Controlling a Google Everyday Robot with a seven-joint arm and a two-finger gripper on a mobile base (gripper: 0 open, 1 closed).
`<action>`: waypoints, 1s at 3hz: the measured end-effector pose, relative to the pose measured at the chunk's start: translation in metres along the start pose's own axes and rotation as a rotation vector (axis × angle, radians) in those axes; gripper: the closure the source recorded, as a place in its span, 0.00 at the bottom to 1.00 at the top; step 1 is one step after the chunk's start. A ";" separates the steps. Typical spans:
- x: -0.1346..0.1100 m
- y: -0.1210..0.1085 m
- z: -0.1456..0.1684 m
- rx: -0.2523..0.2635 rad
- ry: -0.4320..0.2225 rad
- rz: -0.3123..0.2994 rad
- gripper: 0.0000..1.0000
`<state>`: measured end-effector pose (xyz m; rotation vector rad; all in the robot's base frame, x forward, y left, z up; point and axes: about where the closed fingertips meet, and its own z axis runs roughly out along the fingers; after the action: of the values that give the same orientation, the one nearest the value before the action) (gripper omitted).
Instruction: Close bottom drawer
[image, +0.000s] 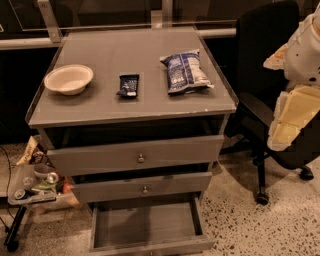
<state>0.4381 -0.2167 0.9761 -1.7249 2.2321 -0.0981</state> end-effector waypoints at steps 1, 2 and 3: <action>0.000 0.000 0.000 0.000 0.000 0.000 0.00; 0.000 0.000 0.000 0.000 0.000 0.000 0.19; 0.000 0.000 0.000 0.000 0.000 0.000 0.42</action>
Offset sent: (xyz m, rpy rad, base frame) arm 0.0000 0.0000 0.0000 0.0000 0.0000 0.0000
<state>0.4381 -0.2167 0.9761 -1.7248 2.2320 -0.0982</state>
